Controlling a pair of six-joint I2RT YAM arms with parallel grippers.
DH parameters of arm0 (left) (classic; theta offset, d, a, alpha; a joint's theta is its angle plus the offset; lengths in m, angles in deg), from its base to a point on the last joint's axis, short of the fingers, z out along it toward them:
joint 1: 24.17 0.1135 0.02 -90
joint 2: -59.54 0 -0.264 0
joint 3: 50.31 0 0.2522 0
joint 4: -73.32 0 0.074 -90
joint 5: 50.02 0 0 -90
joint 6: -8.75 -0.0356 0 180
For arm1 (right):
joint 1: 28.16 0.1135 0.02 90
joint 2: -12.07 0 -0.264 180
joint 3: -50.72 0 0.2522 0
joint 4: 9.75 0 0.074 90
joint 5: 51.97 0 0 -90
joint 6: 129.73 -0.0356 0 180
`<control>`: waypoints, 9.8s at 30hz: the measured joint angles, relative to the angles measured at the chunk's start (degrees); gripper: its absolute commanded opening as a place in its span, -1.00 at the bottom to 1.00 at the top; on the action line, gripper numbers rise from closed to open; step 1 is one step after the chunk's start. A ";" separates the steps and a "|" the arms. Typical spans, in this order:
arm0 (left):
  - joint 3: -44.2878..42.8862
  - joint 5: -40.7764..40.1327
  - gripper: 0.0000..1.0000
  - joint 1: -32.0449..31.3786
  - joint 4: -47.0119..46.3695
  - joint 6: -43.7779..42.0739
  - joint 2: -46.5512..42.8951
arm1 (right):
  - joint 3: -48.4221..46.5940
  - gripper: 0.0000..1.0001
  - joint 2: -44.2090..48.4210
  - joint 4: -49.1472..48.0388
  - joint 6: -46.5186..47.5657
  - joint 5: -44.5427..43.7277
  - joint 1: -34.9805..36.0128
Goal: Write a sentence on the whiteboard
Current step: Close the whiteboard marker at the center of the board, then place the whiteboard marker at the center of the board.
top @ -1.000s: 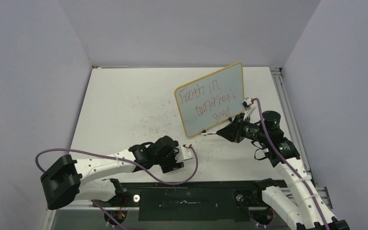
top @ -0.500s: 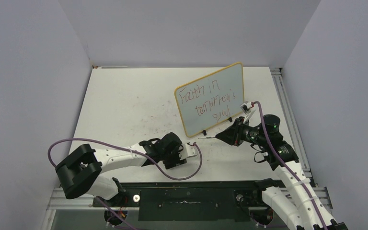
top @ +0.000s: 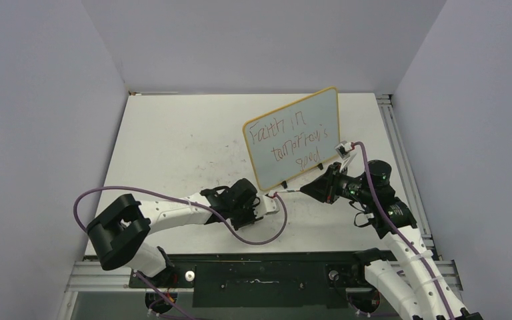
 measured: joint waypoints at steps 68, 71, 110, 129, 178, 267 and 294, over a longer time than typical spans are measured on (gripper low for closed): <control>2.58 16.09 -1.00 0.33 -1.09 13.77 -24.74 | -4.74 -0.89 -8.04 9.07 6.75 11.82 5.38; 2.58 16.81 -1.00 0.46 -1.07 13.75 -25.09 | -4.79 -0.89 -9.49 9.14 6.82 11.10 7.58; 2.58 19.58 -1.00 0.92 -1.09 13.64 -25.62 | -4.72 -0.89 -12.22 5.57 5.07 10.40 9.92; 2.58 19.71 -1.00 1.05 -1.11 13.77 -25.62 | -4.28 -0.89 -12.55 5.57 5.27 10.29 10.43; 3.32 18.58 -0.40 1.57 -1.25 16.00 -28.92 | 3.67 -0.89 -14.03 -13.35 -6.64 6.84 18.36; 11.30 11.74 -0.57 10.93 -49.31 76.72 -39.10 | 14.05 -0.89 -3.72 -67.47 -31.19 -9.29 19.23; -1.70 -3.76 0.93 35.43 7.21 36.30 -42.49 | 21.07 0.57 -11.74 -19.63 -8.70 -29.86 22.18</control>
